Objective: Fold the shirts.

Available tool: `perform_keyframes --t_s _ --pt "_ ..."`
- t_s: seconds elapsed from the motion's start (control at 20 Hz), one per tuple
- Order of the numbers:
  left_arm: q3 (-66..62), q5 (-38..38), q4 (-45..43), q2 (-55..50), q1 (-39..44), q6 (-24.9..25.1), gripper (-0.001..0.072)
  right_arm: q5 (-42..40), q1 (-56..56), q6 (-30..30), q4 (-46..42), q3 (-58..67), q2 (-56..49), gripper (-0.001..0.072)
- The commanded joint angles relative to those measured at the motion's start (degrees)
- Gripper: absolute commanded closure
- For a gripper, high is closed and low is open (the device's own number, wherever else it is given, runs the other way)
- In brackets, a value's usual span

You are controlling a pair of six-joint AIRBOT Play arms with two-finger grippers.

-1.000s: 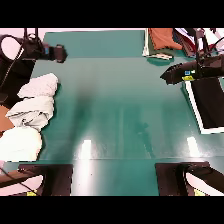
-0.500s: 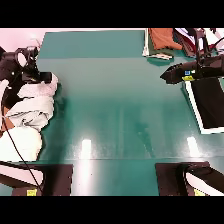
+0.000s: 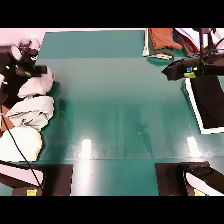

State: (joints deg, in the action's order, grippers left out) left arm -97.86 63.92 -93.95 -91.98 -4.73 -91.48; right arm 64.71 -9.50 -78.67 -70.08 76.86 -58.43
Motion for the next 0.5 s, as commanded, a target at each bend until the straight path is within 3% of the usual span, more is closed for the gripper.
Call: perform_keyframes --t_s 0.0,0.25,0.45 --pt "-9.57 0.63 0.22 8.04 3.54 4.04 0.0689 -3.54 0.04 0.02 0.02 2.82 2.43 0.0698" --pt "-16.46 1.27 0.33 22.69 16.92 8.15 0.0690 -4.59 0.07 0.04 -0.50 14.75 2.75 0.0698" --pt "-16.02 3.56 0.61 24.02 32.35 9.57 0.0690 -4.52 0.68 0.04 -0.57 22.12 2.71 0.0698"
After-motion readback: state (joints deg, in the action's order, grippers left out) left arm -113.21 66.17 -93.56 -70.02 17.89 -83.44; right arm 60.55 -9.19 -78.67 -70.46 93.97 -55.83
